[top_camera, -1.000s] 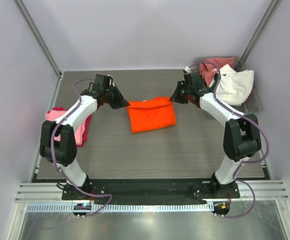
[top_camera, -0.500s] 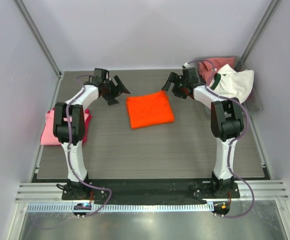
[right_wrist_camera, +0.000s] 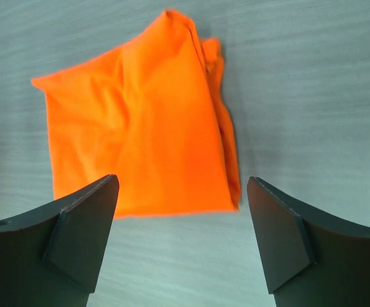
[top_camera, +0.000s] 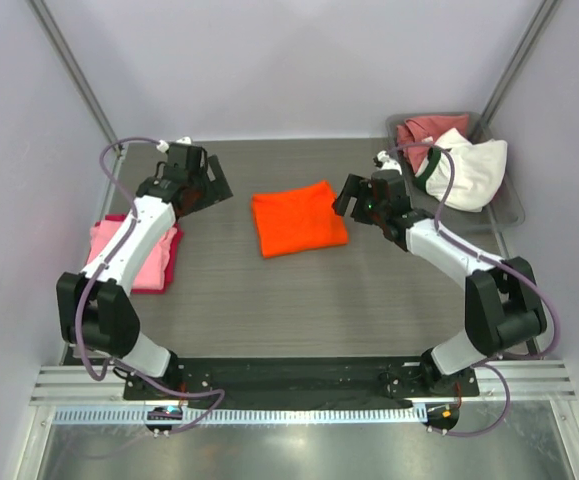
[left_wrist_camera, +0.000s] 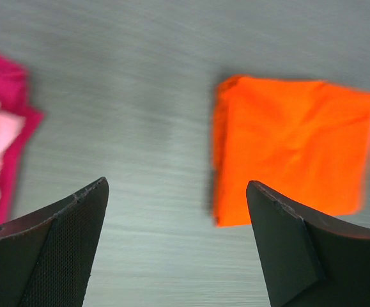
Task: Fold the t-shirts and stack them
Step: Fold the tshirt
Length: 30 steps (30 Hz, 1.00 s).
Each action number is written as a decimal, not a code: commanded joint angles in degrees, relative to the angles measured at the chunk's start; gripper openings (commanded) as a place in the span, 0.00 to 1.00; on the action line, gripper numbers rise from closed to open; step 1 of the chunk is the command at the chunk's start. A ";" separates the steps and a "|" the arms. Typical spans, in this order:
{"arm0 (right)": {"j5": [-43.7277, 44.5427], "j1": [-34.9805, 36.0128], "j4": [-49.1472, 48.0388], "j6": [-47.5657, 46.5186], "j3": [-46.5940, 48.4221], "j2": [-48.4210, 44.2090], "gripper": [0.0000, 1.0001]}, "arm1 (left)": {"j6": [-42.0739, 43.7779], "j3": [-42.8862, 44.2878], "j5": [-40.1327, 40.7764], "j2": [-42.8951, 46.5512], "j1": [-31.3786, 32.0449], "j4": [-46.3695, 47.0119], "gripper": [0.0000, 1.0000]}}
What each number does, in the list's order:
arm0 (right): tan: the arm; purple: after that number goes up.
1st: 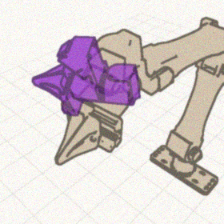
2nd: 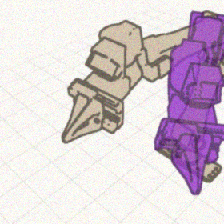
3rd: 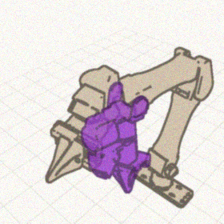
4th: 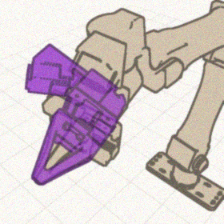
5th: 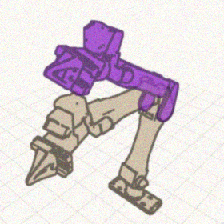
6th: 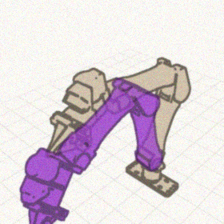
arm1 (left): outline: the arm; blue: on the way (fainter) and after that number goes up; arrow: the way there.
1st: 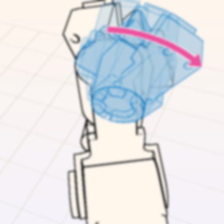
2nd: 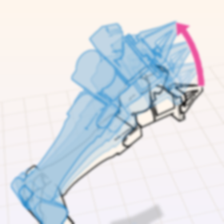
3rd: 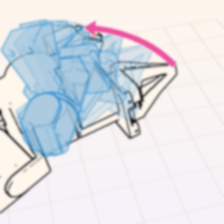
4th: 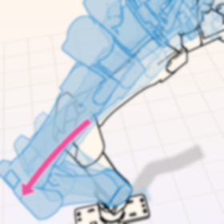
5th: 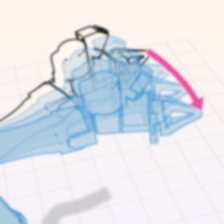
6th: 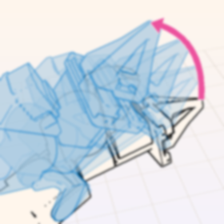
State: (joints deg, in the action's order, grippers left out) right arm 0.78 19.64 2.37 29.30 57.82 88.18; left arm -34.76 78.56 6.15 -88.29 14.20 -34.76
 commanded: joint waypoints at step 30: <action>0.89 0.84 -17.13 0.59 -21.61 -11.89 0.80 | 9.45 -4.56 42.02 -24.03 0.49 -11.56 0.56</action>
State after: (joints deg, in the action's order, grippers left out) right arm 1.93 20.25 -10.79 29.45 36.86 76.53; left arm -25.82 74.87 46.13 -111.18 16.21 -48.12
